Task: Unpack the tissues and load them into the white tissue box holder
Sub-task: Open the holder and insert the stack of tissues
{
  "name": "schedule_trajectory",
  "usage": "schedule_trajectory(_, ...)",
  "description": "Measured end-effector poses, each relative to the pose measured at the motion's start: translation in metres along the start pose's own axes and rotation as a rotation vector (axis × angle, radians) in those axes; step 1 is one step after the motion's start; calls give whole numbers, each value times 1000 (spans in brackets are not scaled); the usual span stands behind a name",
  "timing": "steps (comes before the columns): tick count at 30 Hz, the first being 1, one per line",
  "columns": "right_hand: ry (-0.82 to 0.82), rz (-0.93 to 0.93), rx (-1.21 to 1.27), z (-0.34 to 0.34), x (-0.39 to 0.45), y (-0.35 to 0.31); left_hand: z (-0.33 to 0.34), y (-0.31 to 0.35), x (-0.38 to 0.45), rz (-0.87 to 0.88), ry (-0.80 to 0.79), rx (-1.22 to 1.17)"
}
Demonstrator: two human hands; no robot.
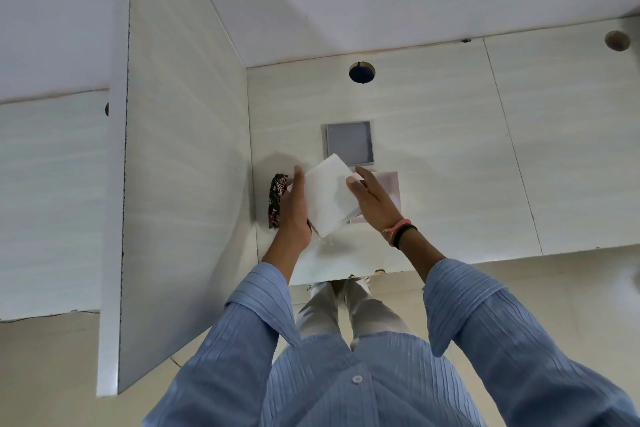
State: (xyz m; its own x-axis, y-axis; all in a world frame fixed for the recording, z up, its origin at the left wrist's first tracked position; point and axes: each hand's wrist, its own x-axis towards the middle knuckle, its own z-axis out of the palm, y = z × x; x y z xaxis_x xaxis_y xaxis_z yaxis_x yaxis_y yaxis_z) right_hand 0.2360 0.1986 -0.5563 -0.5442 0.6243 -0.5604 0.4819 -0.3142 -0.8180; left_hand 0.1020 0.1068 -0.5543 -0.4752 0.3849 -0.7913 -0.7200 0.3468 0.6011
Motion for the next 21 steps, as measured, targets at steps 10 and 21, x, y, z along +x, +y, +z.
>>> schedule_trajectory(10,194,127,164,-39,-13,18,23,-11,8,-39,-176,208)
schedule_trajectory(21,316,143,-248,-57,-4,39,52,-31,17,235,-116,485)
